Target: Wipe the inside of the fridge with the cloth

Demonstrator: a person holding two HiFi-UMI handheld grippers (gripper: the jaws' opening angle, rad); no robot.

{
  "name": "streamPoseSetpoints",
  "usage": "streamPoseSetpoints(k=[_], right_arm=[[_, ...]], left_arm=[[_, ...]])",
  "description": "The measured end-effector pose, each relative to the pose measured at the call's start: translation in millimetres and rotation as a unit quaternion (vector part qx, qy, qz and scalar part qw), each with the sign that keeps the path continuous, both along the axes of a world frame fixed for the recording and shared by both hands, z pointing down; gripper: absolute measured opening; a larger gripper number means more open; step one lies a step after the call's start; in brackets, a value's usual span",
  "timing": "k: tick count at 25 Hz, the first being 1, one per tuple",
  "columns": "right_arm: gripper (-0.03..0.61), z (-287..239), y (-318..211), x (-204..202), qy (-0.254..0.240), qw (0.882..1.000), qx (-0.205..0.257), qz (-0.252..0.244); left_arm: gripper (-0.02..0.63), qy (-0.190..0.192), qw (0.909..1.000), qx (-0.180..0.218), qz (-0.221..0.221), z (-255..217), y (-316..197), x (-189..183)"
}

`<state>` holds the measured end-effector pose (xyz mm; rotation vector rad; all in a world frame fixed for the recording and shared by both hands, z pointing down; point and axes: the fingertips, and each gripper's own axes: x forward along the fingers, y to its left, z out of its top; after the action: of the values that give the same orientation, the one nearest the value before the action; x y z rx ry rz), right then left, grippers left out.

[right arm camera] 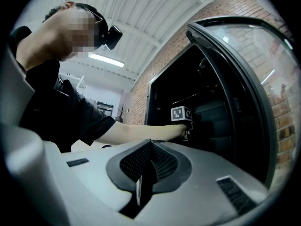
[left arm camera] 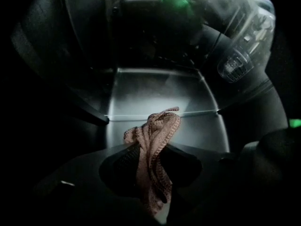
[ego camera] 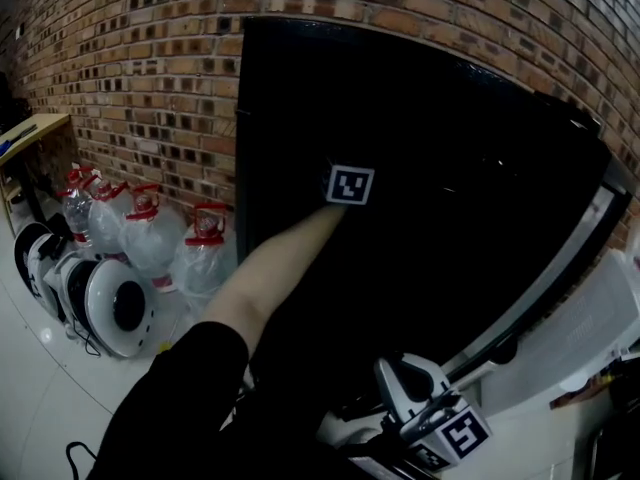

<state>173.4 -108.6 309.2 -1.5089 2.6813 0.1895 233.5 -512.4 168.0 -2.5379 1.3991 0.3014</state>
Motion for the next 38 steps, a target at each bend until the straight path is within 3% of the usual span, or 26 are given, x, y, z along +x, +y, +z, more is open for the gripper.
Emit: streamPoseSetpoints(k=[9,13,15,17,24,32,38], right_arm=[[0.006,-1.1,7.9,6.6,-0.009,1.000,-0.006,0.007],[0.005,-2.9,10.4,8.2,-0.014,1.000,-0.004,0.007],[0.006,-2.8,10.9,6.0,-0.010,1.000,-0.003,0.004],[0.005,-2.1,12.7,4.0,-0.007,1.000,-0.003,0.004],[0.005,-10.3,23.4,16.4,-0.008,0.999,0.007,0.037],[0.006,-13.8,23.8,7.1,0.002,0.999,0.017,0.037],[0.005,-3.0,12.8,-5.4,0.021,0.999,0.003,0.027]], left_arm=[[0.132,0.001,0.9999,-0.004,-0.016,8.9,-6.1,-11.1],[0.132,0.016,0.9970,0.017,0.073,1.9,44.2,32.4],[0.132,0.004,0.9930,0.025,0.115,1.3,73.5,62.4],[0.132,-0.021,0.9909,0.028,0.130,5.4,90.5,84.9],[0.132,-0.023,0.9910,-0.017,0.130,18.8,88.2,121.7],[0.132,-0.044,0.9861,-0.022,0.158,32.3,102.4,153.6],[0.132,-0.028,0.9848,-0.080,0.151,47.7,79.1,152.3]])
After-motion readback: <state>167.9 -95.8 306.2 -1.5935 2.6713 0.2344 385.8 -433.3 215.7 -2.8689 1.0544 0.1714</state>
